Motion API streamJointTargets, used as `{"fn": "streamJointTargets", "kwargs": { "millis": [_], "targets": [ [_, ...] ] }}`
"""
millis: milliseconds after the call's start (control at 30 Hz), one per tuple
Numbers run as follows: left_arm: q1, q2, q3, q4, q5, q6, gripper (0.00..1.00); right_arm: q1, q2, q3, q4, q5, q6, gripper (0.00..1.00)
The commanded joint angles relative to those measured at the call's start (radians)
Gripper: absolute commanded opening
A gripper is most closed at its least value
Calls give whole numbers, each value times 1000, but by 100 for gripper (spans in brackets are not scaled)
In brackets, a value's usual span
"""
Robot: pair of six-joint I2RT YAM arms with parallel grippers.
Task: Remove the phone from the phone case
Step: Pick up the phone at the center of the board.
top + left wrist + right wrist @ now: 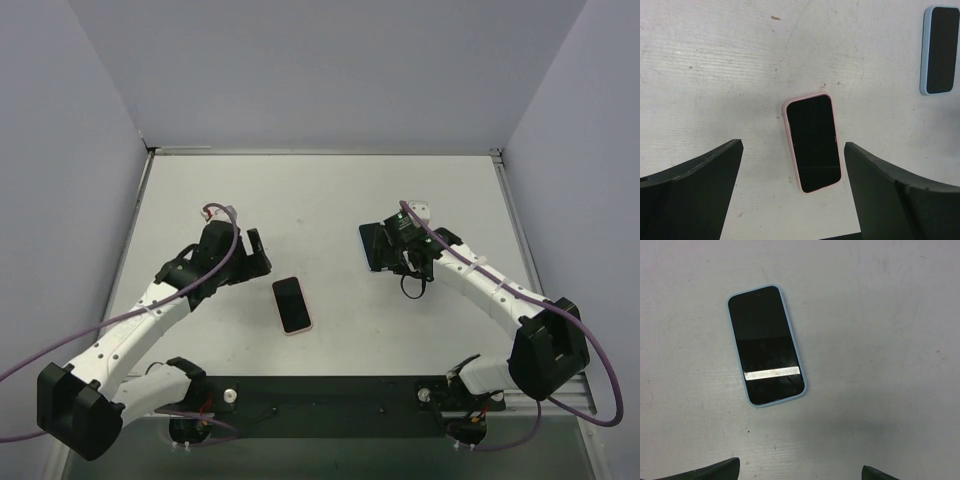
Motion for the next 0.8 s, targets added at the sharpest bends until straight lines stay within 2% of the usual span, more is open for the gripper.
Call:
{"fn": "streamJointTargets", "kwargs": {
  "millis": [0, 167, 300, 433, 567, 767],
  "targets": [
    [-2, -38, -31, 49, -73, -75, 95, 2, -24, 30, -32, 17, -11, 98],
    [0, -55, -59, 64, -102, -113, 97, 5, -9, 35, -23, -18, -28, 97],
    [6, -4, -22, 35, -16, -61, 97, -4, 31, 64, -6, -37, -80, 98],
    [-2, 72, 1, 12, 51, -40, 97, -64, 181, 174, 10, -119, -157, 98],
    [-5, 70, -2, 0, 65, -40, 97, -127, 317, 327, 2, -222, -215, 98],
    [-5, 33, -11, -20, 55, -43, 97, -164, 460, 392, -6, -296, -289, 99]
  ]
}}
